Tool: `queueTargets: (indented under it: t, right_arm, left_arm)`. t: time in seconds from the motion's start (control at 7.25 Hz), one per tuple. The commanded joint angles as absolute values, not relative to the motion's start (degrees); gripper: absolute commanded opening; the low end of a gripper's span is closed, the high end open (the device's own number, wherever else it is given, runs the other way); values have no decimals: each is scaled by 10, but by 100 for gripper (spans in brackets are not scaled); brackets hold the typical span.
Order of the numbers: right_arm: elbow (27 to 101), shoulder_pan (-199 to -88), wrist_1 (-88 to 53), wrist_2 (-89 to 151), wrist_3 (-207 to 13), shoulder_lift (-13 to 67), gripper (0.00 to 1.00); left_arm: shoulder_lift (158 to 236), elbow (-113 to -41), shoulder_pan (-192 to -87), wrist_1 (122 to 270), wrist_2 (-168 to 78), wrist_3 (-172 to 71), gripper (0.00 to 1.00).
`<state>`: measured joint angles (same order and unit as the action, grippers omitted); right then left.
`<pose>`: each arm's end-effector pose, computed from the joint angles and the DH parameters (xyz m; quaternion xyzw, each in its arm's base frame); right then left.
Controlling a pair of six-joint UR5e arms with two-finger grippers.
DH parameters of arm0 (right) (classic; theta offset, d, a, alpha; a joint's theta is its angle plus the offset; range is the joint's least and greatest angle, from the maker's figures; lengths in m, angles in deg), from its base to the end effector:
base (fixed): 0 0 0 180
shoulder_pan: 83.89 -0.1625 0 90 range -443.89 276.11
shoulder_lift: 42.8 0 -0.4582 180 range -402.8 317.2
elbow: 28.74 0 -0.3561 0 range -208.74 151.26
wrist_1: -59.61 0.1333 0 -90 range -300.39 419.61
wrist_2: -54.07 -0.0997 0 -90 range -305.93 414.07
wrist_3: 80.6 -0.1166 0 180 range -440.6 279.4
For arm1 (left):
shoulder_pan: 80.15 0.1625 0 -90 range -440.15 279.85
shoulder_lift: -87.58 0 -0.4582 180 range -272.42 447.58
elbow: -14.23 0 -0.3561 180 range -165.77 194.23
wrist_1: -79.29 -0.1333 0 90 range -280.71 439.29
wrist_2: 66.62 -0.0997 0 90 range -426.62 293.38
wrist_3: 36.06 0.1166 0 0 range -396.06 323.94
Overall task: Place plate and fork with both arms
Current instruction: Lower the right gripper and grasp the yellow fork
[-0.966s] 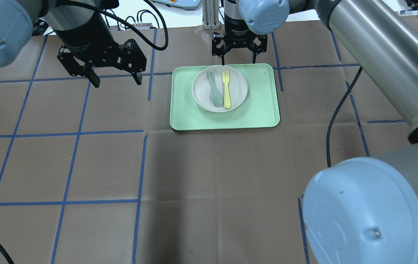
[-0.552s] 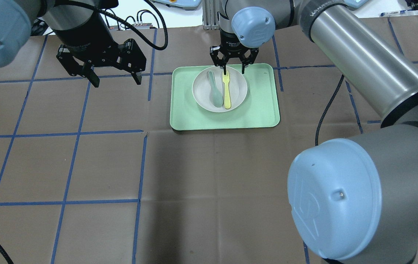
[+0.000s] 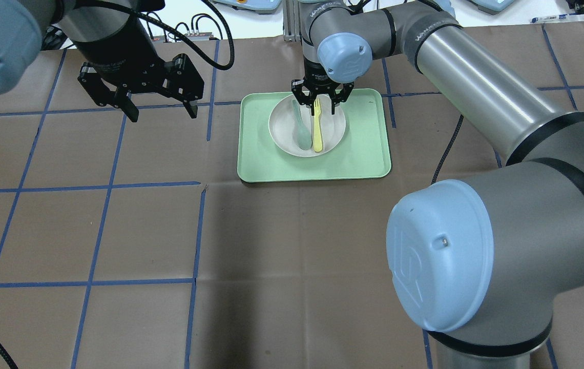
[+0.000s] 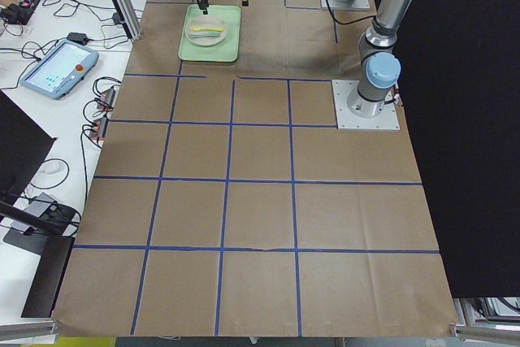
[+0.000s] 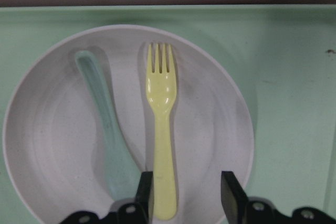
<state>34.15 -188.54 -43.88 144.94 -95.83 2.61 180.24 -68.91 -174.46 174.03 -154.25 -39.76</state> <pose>0.3176 -0.6949 0.2586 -0.0048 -0.9994 -0.0317 0.0163 -0.1734 -0.4633 0.5289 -0.0052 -0.9998 -0.0061 0.0203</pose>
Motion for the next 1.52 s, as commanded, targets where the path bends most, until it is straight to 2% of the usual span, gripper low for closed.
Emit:
queueTargets:
  t: [0.0, 1.1, 1.24, 1.38]
  right_arm:
    - [342, -1887, -448, 1449, -957, 6, 50]
    - [345, -1896, -448, 1449, -953, -15, 51]
    - [342, -1895, -448, 1449, -953, -18, 48]
    - [341, -1894, -448, 1449, -953, -18, 34]
  left_arm:
    - [1802, -689, -1745, 1740, -1542, -398, 100]
    - [1804, -689, -1745, 1740, -1542, -398, 100]
    - [1805, -689, -1745, 1740, -1542, -398, 100]
    - [1805, -689, -1746, 1740, -1542, -398, 100]
